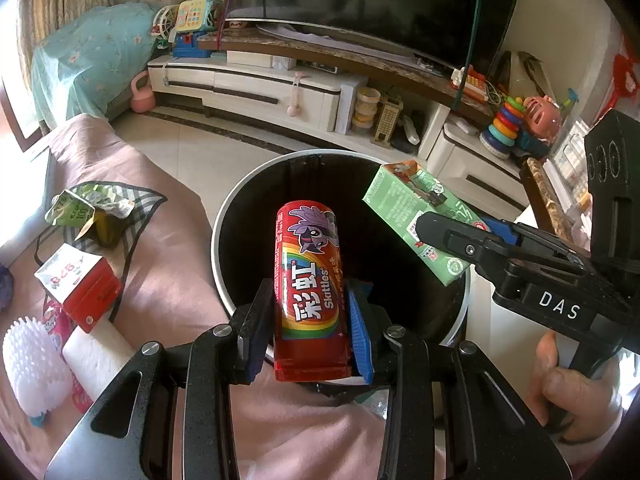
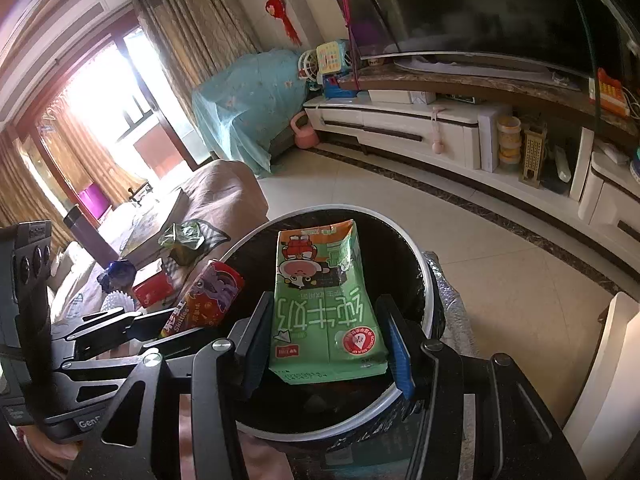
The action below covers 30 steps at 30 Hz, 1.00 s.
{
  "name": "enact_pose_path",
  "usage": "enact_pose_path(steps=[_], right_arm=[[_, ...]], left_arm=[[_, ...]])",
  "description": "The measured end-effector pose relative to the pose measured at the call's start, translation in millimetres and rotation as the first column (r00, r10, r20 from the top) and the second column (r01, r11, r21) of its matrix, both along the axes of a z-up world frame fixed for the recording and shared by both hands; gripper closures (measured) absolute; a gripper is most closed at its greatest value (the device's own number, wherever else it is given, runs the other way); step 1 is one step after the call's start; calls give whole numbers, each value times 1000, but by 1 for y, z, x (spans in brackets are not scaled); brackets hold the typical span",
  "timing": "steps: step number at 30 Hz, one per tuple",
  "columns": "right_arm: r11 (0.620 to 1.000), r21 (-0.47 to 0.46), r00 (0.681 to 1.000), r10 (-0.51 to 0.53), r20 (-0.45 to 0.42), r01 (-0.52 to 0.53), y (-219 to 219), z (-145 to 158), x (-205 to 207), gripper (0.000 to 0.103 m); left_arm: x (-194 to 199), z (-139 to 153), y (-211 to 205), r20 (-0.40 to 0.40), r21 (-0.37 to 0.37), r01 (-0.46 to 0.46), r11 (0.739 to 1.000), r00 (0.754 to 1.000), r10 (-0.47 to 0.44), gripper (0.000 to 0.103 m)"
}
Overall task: Collect trash
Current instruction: 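Carry the tube and carton over the black bin and open both tools, then move both open tools back toward the white brush and white sponge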
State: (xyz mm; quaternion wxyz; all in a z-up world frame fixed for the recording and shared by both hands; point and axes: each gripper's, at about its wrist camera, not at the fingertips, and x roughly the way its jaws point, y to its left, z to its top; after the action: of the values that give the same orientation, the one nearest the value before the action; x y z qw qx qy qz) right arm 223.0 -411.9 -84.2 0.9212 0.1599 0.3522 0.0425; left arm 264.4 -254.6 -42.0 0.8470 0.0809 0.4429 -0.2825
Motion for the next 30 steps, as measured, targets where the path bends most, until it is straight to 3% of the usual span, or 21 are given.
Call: enact_pose_path(steps=[6,8,10,20,30], right_arm=[[1000,-5,1000,-1,-5,1,0,-1,3,52],[1000,13,1000,5,-8,-4,-1,-1,4,49],[1000,20,1000,4,-8,-4,-2,-1,5,49],[999,53,998,6,67,-9,19,10,-22,12],[996,62,993,58,104,-64,78,4,-50,5]], left_arm=[[7,-1,-1,-18,-2,-18,1000,1000,18,66],[8,0,3,-26,-15,-27,1000,999,27,42],[6,4,10,-9,-25,-39,999,999,39,32],[-22,4,67,-14,-84,-109,990,994,108,28],[-59,-13,144,-66,-138,-244,960,969,237,28]])
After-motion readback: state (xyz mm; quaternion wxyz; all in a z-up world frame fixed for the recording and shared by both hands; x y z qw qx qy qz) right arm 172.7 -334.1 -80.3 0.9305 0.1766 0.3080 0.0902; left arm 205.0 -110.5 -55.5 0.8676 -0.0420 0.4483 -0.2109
